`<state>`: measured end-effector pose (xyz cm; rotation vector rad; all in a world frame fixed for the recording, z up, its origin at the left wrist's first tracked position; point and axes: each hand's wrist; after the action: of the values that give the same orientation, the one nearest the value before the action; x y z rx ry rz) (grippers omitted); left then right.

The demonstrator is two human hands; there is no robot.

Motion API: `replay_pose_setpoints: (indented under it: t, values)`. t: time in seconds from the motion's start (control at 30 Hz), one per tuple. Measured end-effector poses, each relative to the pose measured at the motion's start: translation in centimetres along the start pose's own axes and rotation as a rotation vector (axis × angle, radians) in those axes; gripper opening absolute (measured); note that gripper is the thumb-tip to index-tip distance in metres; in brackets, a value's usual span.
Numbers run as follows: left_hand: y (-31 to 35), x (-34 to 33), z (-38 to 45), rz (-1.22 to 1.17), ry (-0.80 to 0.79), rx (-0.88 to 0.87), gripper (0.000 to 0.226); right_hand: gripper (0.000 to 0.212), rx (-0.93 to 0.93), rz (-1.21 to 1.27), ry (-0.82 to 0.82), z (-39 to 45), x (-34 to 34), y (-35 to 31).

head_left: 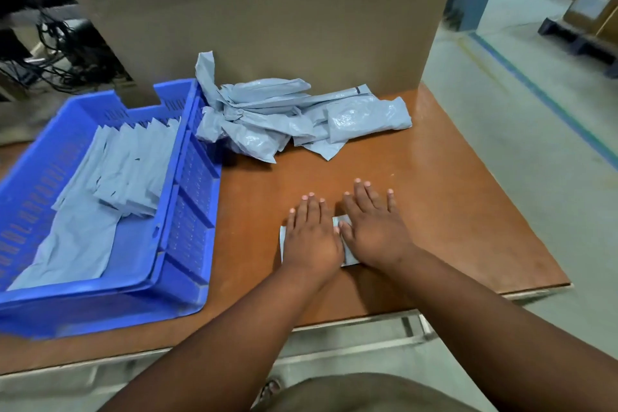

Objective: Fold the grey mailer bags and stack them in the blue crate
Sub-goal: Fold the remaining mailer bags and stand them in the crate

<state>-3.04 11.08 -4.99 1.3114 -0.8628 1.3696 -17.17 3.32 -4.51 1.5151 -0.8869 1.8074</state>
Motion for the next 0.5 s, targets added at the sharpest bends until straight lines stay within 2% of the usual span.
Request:
replay_pose_setpoints:
  t: [0.1, 0.27, 0.5]
  values:
    - [1.3, -1.3, 0.2, 0.026, -0.004, -0.034, 0.08, 0.072, -0.015, 0.034, -0.042, -0.6, -1.0, 1.5]
    - [1.7, -2.3, -0.4, 0.091, 0.067, -0.061, 0.067, 0.07, -0.029, 0.078, 0.026, -1.5, -2.3, 2.0]
    - [1.8, -2.5, -0.2, 0.13, 0.067, -0.083, 0.07, 0.068, -0.018, 0.084, 0.045, -1.3, -2.9, 2.2]
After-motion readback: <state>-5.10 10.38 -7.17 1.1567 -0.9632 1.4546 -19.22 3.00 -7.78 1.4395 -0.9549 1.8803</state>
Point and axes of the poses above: each hand's wrist, its own z-axis towards the middle knuckle, its own x-axis out of the back of the hand, y = z × x, and after that the axes turned 10 degrees about y, right-handed
